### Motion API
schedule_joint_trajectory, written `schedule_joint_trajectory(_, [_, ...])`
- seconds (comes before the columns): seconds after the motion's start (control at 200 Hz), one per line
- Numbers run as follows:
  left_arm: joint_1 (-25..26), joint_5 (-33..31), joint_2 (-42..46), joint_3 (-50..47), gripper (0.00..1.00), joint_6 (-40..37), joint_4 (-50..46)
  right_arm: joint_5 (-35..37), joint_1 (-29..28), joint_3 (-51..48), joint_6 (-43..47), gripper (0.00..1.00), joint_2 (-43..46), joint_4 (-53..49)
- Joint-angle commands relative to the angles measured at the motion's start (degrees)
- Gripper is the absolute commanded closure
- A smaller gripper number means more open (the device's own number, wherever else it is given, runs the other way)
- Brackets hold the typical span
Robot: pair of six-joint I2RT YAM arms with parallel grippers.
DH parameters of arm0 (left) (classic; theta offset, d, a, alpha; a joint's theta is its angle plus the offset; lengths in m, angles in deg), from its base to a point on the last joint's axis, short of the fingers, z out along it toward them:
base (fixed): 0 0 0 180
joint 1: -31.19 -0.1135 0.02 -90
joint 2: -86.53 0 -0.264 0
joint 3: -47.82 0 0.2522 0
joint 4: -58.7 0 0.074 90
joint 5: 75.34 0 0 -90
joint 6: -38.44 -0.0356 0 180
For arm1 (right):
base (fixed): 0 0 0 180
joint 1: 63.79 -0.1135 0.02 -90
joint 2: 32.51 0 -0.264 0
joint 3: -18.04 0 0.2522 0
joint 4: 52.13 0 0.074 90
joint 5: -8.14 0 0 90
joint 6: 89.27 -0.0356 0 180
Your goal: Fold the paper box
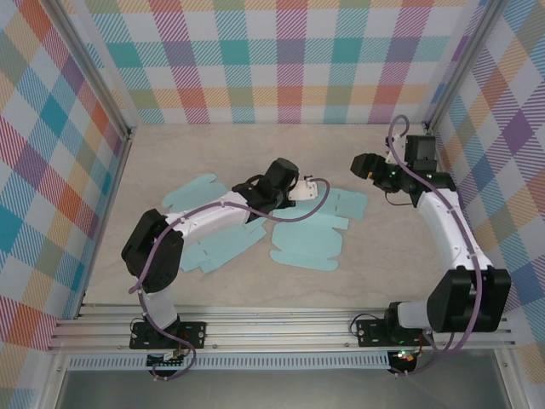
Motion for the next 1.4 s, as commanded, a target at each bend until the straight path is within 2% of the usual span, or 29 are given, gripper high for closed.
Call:
schedule_joint_trajectory(0.0, [1.04,-2.92,0.87,-1.45,1.00,-0.04,5.47,-2.41,-1.44,2.08,-1.54,0.30,-2.68,0.38])
schedule_joint_trajectory(0.345, [1.09,-3.92,0.22,-2.93,1.00,1.32,8.50,-0.92,-4.04,-0.75,-3.05,0.32,-7.11,1.90])
schedule_joint_trajectory(0.535, [1.15,-4.23,-0.27,-3.39,1.00,2.19,10.22,-2.60,-4.46,-0.95,-3.95,0.32,-8.61,2.82])
schedule_joint_trajectory(0.86, [1.67,-6.21,-1.25,-5.22,1.00,4.07,15.04,-4.52,-4.90,-6.62,-10.25,0.38,-7.81,9.14])
schedule_joint_trajectory(1.205, [3.05,-4.84,-1.37,-8.18,1.00,3.03,18.09,-5.35,-4.92,-5.29,-13.81,0.36,-9.73,13.17])
schedule_joint_trajectory(1.395, [3.53,-6.80,-1.93,-9.33,1.00,2.33,22.51,-4.09,-5.08,-4.61,-14.45,0.37,-12.07,13.05])
